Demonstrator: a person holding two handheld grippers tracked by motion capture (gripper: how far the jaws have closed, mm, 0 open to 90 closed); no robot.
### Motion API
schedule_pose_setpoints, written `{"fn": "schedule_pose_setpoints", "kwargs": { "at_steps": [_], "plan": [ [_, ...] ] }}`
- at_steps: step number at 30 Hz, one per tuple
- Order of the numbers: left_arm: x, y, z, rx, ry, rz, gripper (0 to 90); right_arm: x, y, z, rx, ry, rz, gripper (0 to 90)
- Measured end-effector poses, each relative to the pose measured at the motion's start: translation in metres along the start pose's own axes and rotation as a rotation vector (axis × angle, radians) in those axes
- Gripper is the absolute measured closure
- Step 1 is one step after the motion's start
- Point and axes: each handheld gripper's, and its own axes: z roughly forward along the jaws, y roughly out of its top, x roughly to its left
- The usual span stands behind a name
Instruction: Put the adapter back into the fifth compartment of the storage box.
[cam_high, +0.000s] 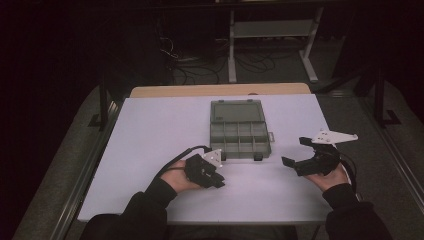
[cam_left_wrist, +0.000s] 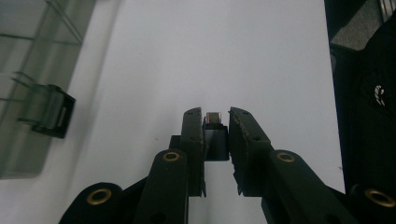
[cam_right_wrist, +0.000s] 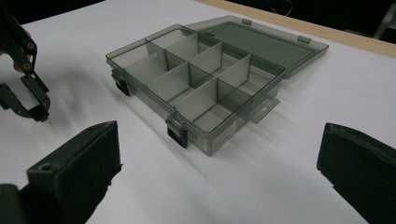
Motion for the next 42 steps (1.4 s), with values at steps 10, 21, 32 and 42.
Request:
{"fn": "schedule_pose_setpoints", "kwargs": {
  "at_steps": [10,21,32,42],
  "plan": [
    [0.004,0.002,-0.011,-0.021,0.018,-0.001,76.3,0.000,0.000,0.000,0.000,0.000,0.001,0.0],
    [0.014,0.001,-0.023,-0.048,0.032,-0.020,76.2,0.000,0.000,0.000,0.000,0.002,0.000,0.0],
    [0.024,0.007,-0.038,-0.052,0.056,-0.019,76.3,0.000,0.000,0.000,0.000,0.003,0.001,0.0],
    [0.028,0.013,-0.049,-0.077,0.064,-0.017,76.3,0.000,0.000,0.000,0.001,0.005,0.002,0.0]
  ]
}}
